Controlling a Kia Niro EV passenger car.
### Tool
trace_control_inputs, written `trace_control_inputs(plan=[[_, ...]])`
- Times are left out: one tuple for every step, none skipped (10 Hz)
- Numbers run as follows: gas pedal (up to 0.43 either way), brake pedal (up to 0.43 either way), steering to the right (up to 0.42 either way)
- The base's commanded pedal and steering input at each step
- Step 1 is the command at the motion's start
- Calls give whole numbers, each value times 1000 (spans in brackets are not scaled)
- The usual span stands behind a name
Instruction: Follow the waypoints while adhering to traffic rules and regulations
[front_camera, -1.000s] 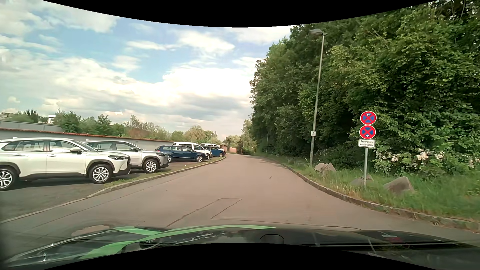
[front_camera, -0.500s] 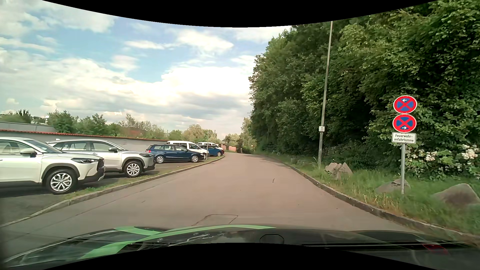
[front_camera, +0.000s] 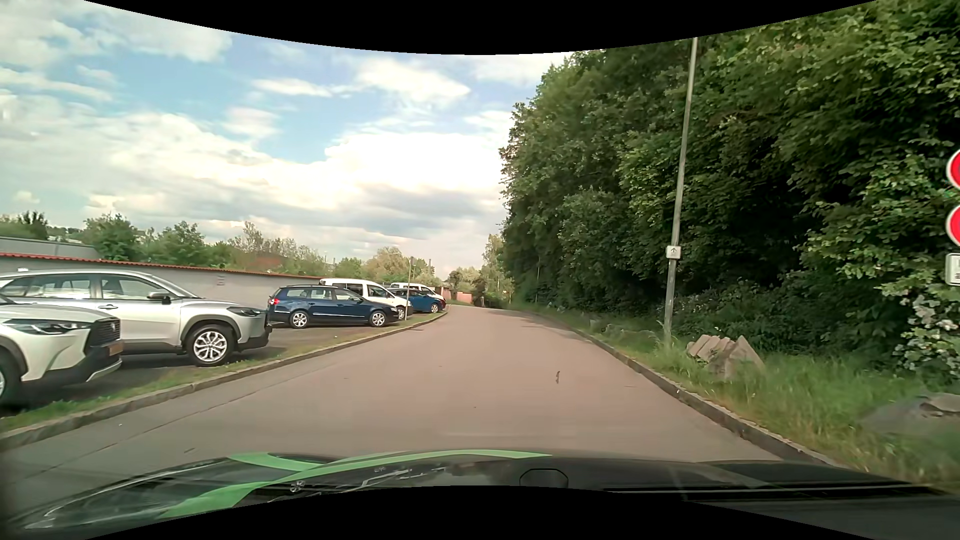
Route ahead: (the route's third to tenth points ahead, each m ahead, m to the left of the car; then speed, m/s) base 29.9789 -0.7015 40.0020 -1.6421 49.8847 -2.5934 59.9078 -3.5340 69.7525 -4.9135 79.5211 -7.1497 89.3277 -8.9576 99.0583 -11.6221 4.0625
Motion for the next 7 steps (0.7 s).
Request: trace_control_inputs(plan=[[157, 0, 15], [138, 0, 20], [138, 0, 25], [138, 0, 27], [138, 0, 26], [138, 0, 27], [138, 0, 23]])
